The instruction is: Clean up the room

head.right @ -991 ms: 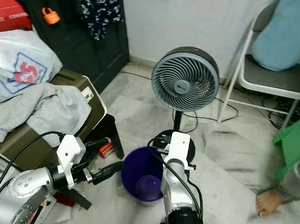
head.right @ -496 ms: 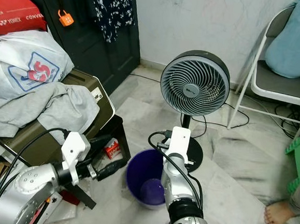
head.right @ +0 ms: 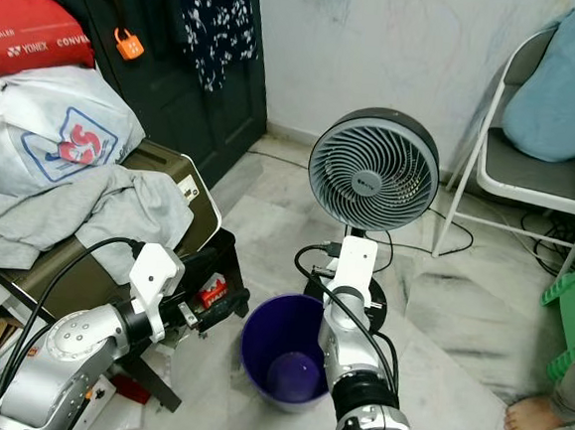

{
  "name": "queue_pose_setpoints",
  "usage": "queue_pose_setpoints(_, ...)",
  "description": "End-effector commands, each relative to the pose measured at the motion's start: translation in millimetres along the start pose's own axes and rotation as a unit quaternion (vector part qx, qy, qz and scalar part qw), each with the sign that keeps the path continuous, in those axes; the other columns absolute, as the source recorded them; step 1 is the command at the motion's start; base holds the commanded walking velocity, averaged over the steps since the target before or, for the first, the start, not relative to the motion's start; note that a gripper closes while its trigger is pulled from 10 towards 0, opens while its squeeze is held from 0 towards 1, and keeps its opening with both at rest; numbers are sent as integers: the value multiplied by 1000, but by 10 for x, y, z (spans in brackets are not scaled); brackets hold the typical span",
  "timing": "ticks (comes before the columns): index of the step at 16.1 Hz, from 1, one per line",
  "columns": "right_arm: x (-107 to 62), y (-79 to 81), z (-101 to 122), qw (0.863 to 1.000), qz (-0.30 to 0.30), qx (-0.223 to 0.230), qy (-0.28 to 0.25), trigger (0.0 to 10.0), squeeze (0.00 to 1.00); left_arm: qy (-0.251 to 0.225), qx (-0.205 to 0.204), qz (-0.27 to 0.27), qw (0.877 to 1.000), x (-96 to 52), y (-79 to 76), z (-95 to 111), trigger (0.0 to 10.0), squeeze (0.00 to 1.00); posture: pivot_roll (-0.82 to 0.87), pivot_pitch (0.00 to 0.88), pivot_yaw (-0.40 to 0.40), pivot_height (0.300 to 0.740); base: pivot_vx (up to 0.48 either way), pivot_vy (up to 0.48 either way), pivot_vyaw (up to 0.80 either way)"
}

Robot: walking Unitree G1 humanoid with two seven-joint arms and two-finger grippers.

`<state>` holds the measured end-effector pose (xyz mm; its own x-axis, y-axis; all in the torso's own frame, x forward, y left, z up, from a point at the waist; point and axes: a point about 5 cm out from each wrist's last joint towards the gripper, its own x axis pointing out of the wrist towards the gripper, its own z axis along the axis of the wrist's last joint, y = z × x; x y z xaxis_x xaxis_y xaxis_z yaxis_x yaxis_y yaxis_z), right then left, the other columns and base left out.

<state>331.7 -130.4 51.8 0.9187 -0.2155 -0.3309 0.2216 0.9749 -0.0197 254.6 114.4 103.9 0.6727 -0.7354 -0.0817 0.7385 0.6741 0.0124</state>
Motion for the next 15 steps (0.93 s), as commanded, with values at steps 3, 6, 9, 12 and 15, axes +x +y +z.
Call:
queue_pose_setpoints(3, -8, 21, 11, 1000, -12, 12, -5, 10000, 0, 9, 10, 3, 1000, -39, 21, -36, 10000, 0, 51, 16, 78, 740, 0, 0, 0)
queue_pose_setpoints(6, -25, 70, -13, 1000, -5, 15, -2, 10000, 0, 15, 14, 3, 1000, -80, 28, -52, 10000, 0, 60, 40, 88, 740, 0, 0, 0)
queue_pose_setpoints(9, -70, 178, -86, 999, 0, 32, 16, 10000, 0, 22, 38, -1, 999, -200, 7, -65, 10000, 0, 88, 86, 109, 740, 0, 0, 0)
queue_pose_setpoints(12, -113, 231, -142, 999, -4, 40, 25, 10000, 0, 23, 22, -10, 999, -386, -60, -80, 10000, 0, 112, 143, 132, 740, 0, 0, 0)
queue_pose_setpoints(15, -122, 256, -136, 999, -8, 41, 22, 10000, 0, 30, 25, -20, 999, -447, -115, -52, 10000, 0, 131, 186, 148, 740, 0, 0, 0)
